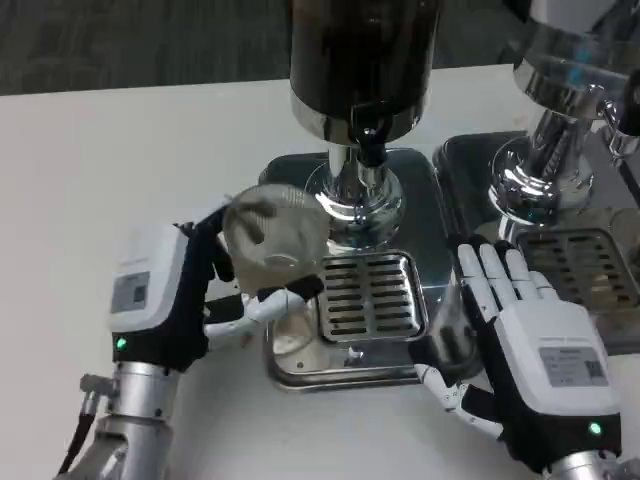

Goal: Grasp the cup under the faucet to collect the drink, then remove the cup.

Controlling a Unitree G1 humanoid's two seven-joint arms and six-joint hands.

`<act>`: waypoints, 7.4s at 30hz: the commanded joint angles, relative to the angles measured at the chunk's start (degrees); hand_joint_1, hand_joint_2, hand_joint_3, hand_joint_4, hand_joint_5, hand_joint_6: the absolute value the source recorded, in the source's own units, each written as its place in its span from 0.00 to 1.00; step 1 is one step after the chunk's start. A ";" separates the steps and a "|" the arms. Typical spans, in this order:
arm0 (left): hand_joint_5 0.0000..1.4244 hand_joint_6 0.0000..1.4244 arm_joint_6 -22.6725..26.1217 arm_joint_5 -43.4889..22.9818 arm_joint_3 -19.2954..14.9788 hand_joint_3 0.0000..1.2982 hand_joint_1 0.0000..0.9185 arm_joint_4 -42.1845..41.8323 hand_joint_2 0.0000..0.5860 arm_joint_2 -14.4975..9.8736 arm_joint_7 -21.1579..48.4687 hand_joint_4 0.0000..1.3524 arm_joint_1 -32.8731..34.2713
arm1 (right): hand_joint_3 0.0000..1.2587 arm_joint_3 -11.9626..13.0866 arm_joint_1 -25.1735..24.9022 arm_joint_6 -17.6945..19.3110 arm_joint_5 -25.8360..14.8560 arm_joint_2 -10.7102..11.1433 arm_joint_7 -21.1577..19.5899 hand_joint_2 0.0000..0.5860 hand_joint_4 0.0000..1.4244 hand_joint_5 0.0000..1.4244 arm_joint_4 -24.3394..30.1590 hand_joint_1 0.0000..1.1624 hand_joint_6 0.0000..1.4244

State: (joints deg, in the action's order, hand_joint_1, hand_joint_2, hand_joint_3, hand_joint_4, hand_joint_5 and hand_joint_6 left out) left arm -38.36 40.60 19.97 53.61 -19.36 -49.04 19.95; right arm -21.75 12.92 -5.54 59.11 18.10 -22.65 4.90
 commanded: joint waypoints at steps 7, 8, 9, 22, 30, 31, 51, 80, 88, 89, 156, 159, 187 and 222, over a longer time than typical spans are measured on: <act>0.71 0.76 1.47 3.09 5.66 0.42 0.54 9.54 0.10 3.85 1.52 0.59 9.29 | 0.00 0.02 1.09 -0.72 0.20 -0.49 -0.23 0.62 0.00 0.00 1.49 0.25 0.07; 0.72 0.76 2.07 3.32 6.25 0.43 0.55 10.66 0.09 4.43 1.56 0.59 10.16 | 0.00 0.11 1.15 -0.79 0.19 -0.50 -0.24 0.62 0.00 0.00 1.59 0.25 0.07; 0.72 0.76 2.73 3.44 6.70 0.43 0.56 11.67 0.09 5.04 1.67 0.59 10.92 | 0.00 0.19 1.24 -0.84 0.21 -0.51 -0.24 0.62 0.00 0.00 1.73 0.25 0.07; 0.73 0.76 4.80 0.41 7.45 0.38 0.45 17.68 0.02 7.57 6.90 0.58 12.84 | 0.00 0.42 2.90 -1.85 0.46 -0.77 -0.40 0.62 0.00 0.00 3.33 0.25 0.07; 0.63 0.68 3.24 -0.27 7.38 0.22 0.14 16.92 0.07 6.31 6.65 0.41 11.91 | 0.00 0.13 2.10 -1.17 0.23 -0.72 -0.20 0.62 0.00 0.00 2.89 0.25 0.07; 0.58 0.62 2.86 -0.24 7.38 0.19 0.11 16.71 0.05 6.16 6.37 0.36 11.74 | 0.00 0.15 1.90 -1.14 0.11 -0.79 -0.19 0.62 0.00 0.00 2.76 0.25 0.07; 0.29 0.25 -5.99 -3.94 2.95 0.05 0.00 8.12 0.01 0.50 4.93 0.11 6.91 | 0.00 1.45 -0.39 1.16 -3.84 -0.78 -0.45 0.59 0.00 0.00 -0.04 0.23 0.07; 0.00 0.00 -17.71 -31.71 -8.15 0.00 0.00 -23.79 0.09 -4.99 43.60 0.00 -1.65 | 0.00 1.90 -1.15 2.25 -5.62 -1.70 -2.88 0.57 0.00 0.00 -2.79 0.21 0.07; 0.00 0.00 -16.97 -35.98 -8.65 0.00 0.00 -22.43 0.11 -0.37 52.75 0.00 0.82 | 0.00 2.11 -0.70 1.65 -5.51 -1.96 -3.46 0.58 0.00 0.00 -2.44 0.21 0.07; 0.00 0.00 -16.72 -35.95 -8.68 0.00 0.00 -21.81 0.11 0.41 53.47 0.00 1.42 | 0.00 2.11 -0.69 1.61 -5.50 -2.00 -3.49 0.58 0.00 0.00 -2.42 0.21 0.07; 0.19 0.16 -19.19 -10.33 -7.83 0.10 0.00 -28.13 0.23 -1.46 43.62 0.00 -0.80 | 0.00 7.48 -12.23 16.94 -32.13 -2.21 13.76 0.35 0.00 0.00 -13.73 0.48 0.07; 0.19 0.16 -19.13 -10.55 -7.97 0.10 0.00 -28.07 0.24 -1.52 43.56 0.00 -0.68 | 0.00 7.50 -13.64 16.95 -32.44 -2.45 15.07 0.35 0.00 0.00 -14.74 0.48 0.07; 0.21 0.17 -17.87 -11.27 -8.59 0.12 0.00 -29.31 0.26 -2.57 43.16 0.00 -1.26 | 0.00 7.44 -21.70 25.76 -34.75 -5.97 15.22 0.34 0.00 0.00 -28.22 0.49 0.06; 0.17 0.06 -13.07 -16.04 -31.46 0.13 0.00 -41.01 0.30 -3.68 33.18 0.01 -13.05 | 0.00 8.25 -26.07 33.14 -36.54 -9.26 12.28 0.33 0.00 0.00 -40.01 0.52 0.07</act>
State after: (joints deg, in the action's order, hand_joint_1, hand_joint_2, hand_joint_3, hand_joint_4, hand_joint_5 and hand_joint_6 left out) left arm -52.82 23.88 -9.14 12.68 -22.36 -14.33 9.40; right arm -14.20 -13.42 26.39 24.00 9.15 -10.37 -34.56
